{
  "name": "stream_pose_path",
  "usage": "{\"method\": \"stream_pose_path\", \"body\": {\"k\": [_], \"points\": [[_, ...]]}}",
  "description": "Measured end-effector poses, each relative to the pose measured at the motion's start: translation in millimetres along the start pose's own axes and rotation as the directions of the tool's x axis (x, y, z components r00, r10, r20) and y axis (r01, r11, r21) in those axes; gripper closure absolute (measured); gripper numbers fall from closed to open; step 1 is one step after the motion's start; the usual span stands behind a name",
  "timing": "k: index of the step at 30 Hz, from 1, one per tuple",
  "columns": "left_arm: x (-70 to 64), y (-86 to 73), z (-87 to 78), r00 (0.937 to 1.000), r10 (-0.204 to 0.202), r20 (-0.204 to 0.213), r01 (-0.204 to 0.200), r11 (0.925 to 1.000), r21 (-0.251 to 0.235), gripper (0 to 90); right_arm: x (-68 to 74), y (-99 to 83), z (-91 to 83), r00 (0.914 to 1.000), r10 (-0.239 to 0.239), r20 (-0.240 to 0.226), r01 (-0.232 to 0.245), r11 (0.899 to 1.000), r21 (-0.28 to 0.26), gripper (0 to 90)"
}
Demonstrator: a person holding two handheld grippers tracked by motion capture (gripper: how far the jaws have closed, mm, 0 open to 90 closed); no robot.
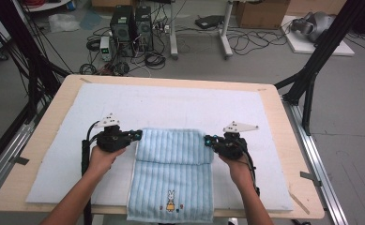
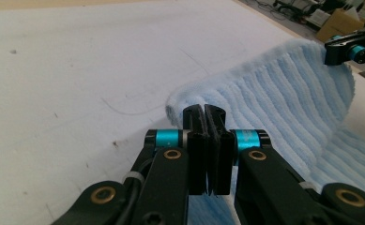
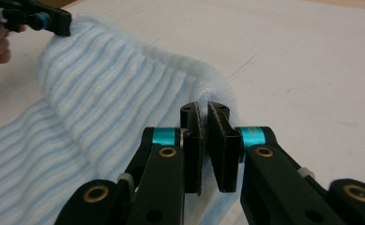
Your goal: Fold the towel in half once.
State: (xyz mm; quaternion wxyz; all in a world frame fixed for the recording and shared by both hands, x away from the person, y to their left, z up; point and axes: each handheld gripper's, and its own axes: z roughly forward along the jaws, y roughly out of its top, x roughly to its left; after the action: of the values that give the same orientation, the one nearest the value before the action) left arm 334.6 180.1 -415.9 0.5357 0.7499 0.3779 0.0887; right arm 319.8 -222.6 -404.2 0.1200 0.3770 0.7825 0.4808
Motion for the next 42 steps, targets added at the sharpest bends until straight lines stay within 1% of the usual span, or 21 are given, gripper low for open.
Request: {"method": "stream_pose_path", "body": {"k": [2, 4, 6, 9, 11, 14, 16, 19, 21, 23, 25, 26, 28, 29, 31, 34, 37, 38, 39, 40, 42], "points": [[-3.0, -7.6, -4.3, 0.9999, 0.004, 0.011, -0.004, 1.0000, 0.006, 87.3, 7.0, -6.4, -5.6, 0.9997, -0.006, -0.023, 0.006, 1.000, 0.001, 84.1], [-5.0, -15.3, -7.6, 0.9998, 0.005, 0.021, -0.005, 0.9999, 0.012, 87.3, 12.6, -12.6, -10.6, 0.9995, -0.006, -0.033, 0.006, 1.000, 0.005, 83.9], [-6.9, -21.2, -10.2, 0.9995, 0.008, 0.031, -0.009, 0.9995, 0.030, 87.3, 15.6, -18.7, -14.5, 0.9987, -0.004, -0.051, 0.005, 1.000, 0.011, 84.0], [-11.0, -27.4, -13.8, 0.9985, 0.001, 0.055, -0.004, 0.9989, 0.047, 87.2, 19.9, -26.6, -17.9, 0.9977, -0.011, -0.066, 0.014, 0.999, 0.045, 84.0], [-14.0, -31.4, -16.0, 0.9981, 0.007, 0.061, -0.011, 0.9981, 0.060, 87.2, 21.7, -31.7, -19.4, 0.9967, -0.010, -0.080, 0.016, 0.998, 0.064, 84.0], [-17.3, -37.6, -18.8, 0.9971, -0.001, 0.076, -0.006, 0.9968, 0.079, 87.2, 23.8, -38.0, -21.6, 0.9961, -0.006, -0.088, 0.015, 0.996, 0.092, 84.0], [-18.4, -41.1, -20.1, 0.9965, -0.005, 0.083, -0.002, 0.9957, 0.092, 87.2, 24.2, -41.4, -23.0, 0.9953, -0.004, -0.097, 0.014, 0.995, 0.099, 84.0], [-19.7, -46.3, -20.4, 0.9959, -0.005, 0.090, -0.005, 0.9929, 0.119, 87.2, 26.7, -47.1, -22.9, 0.9945, 0.001, -0.105, 0.013, 0.991, 0.131, 84.0], [-20.4, -50.4, -20.3, 0.9953, -0.003, 0.097, -0.011, 0.9898, 0.142, 87.0, 30.4, -51.9, -21.9, 0.9943, 0.000, -0.107, 0.018, 0.986, 0.165, 84.0], [-21.4, -53.2, -20.6, 0.9949, 0.001, 0.101, -0.016, 0.9882, 0.152, 86.6, 34.7, -56.0, -21.8, 0.9940, -0.014, -0.108, 0.034, 0.982, 0.186, 83.6], [-21.7, -52.3, -21.7, 0.9958, 0.009, 0.091, -0.023, 0.9893, 0.144, 84.5, 36.8, -57.2, -22.8, 0.9942, -0.022, -0.105, 0.042, 0.981, 0.190, 80.9], [-21.0, -50.7, -22.0, 0.9968, 0.001, 0.080, -0.012, 0.9913, 0.131, 79.6, 36.8, -56.5, -23.7, 0.9946, -0.019, -0.102, 0.038, 0.982, 0.185, 77.4], [-17.6, -46.7, -23.2, 0.9985, -0.020, 0.051, 0.015, 0.9951, 0.098, 62.6, 34.2, -53.8, -25.5, 0.9959, 0.007, -0.090, 0.008, 0.987, 0.158, 66.8], [-15.6, -44.8, -23.6, 0.9986, -0.029, 0.044, 0.025, 0.9965, 0.080, 60.4, 31.8, -52.3, -26.5, 0.9951, 0.031, -0.094, -0.018, 0.990, 0.139, 65.4], [-10.9, -40.3, -23.2, 0.9987, -0.046, 0.019, 0.045, 0.9972, 0.060, 54.3, 27.5, -48.9, -28.2, 0.9962, 0.041, -0.078, -0.032, 0.993, 0.113, 63.5], [-3.0, -30.9, -19.6, 0.9983, -0.057, -0.012, 0.058, 0.9978, 0.032, 52.7, 20.5, -43.7, -27.1, 0.9977, 0.055, -0.040, -0.051, 0.994, 0.096, 63.7], [5.0, -22.7, -11.0, 0.9970, -0.069, -0.036, 0.070, 0.9971, 0.028, 53.1, 12.5, -40.0, -21.6, 0.9980, 0.062, 0.010, -0.063, 0.994, 0.093, 65.3], [7.3, -21.1, -7.7, 0.9963, -0.073, -0.045, 0.075, 0.9967, 0.031, 53.5, 9.8, -38.9, -18.6, 0.9982, 0.054, 0.026, -0.057, 0.994, 0.096, 65.7], [8.9, -20.1, -3.7, 0.9957, -0.074, -0.056, 0.076, 0.9964, 0.036, 54.1, 7.5, -37.8, -15.7, 0.9974, 0.059, 0.040, -0.063, 0.993, 0.101, 66.6], [10.7, -19.6, 0.3, 0.9955, -0.066, -0.068, 0.070, 0.9963, 0.049, 55.2, 4.8, -36.9, -12.5, 0.9968, 0.056, 0.057, -0.062, 0.993, 0.103, 67.5], [13.0, -20.1, 8.7, 0.9946, -0.064, -0.081, 0.070, 0.9944, 0.079, 57.7, -0.7, -35.3, -5.7, 0.9944, 0.051, 0.092, -0.062, 0.991, 0.118, 68.9]]}}
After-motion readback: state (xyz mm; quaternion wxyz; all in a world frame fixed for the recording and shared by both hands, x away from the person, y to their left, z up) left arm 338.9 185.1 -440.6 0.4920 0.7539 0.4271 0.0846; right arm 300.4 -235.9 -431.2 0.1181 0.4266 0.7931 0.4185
